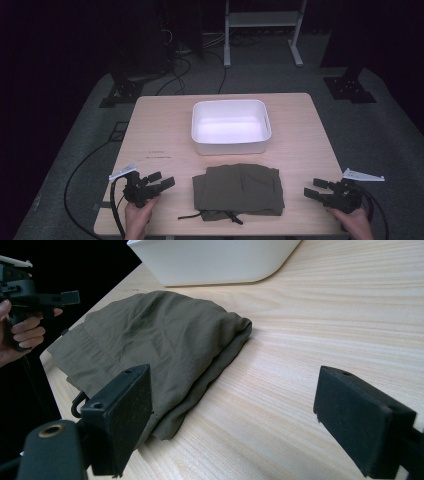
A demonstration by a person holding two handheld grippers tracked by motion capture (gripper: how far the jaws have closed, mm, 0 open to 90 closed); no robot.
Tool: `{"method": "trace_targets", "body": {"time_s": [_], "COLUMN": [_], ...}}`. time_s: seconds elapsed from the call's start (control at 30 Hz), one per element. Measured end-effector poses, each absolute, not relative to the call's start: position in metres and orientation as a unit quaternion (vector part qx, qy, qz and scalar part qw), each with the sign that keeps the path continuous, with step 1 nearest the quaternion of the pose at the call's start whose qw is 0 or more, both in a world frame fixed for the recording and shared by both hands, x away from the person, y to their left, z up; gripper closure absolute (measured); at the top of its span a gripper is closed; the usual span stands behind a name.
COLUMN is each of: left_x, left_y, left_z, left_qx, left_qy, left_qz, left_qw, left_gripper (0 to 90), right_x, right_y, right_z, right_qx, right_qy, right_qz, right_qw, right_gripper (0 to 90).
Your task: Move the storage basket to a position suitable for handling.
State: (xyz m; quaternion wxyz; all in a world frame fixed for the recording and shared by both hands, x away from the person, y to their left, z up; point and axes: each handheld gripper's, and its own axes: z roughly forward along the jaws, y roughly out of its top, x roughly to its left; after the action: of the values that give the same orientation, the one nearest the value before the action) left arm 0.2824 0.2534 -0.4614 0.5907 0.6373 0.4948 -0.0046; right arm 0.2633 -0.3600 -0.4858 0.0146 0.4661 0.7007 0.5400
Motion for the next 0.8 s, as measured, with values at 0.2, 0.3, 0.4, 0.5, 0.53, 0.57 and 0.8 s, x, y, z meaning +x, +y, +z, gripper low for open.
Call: {"method": "trace_targets", "body": {"time_s": [0.2,0.3,0.4,0.5,0.53,0.57,0.8], "left_x": [0.283,0.284,0.285,0.286,0.287,0.287,0.290], "left_y": [0.247,0.245,0.241,0.238,0.236,0.235,0.221], "left_z": [-0.462,-0.462,-0.463,-0.463,-0.464,-0.464,-0.467], "left_qx": [0.640,0.639,0.641,0.644,0.645,0.645,0.658], "left_qy": [0.491,0.490,0.487,0.485,0.483,0.484,0.474], "left_qz": [-0.012,-0.015,-0.022,-0.026,-0.026,-0.029,-0.043], "left_qw": [0.590,0.593,0.593,0.591,0.591,0.591,0.583], "left_gripper": [0.8,0.8,0.8,0.8,0.8,0.8,0.8], "right_x": [0.264,0.264,0.266,0.266,0.267,0.267,0.269], "right_y": [-0.355,-0.353,-0.349,-0.346,-0.345,-0.344,-0.336], "right_z": [-0.486,-0.486,-0.485,-0.485,-0.484,-0.484,-0.484], "right_qx": [0.465,0.465,0.465,0.465,0.464,0.464,0.464], "right_qy": [0.702,0.703,0.702,0.702,0.703,0.703,0.706], "right_qz": [0.539,0.539,0.540,0.540,0.538,0.539,0.534], "right_qw": [0.011,0.010,0.005,0.003,0.004,0.003,-0.002], "right_gripper": [15.2,15.2,15.2,15.2,15.2,15.2,15.2]}}
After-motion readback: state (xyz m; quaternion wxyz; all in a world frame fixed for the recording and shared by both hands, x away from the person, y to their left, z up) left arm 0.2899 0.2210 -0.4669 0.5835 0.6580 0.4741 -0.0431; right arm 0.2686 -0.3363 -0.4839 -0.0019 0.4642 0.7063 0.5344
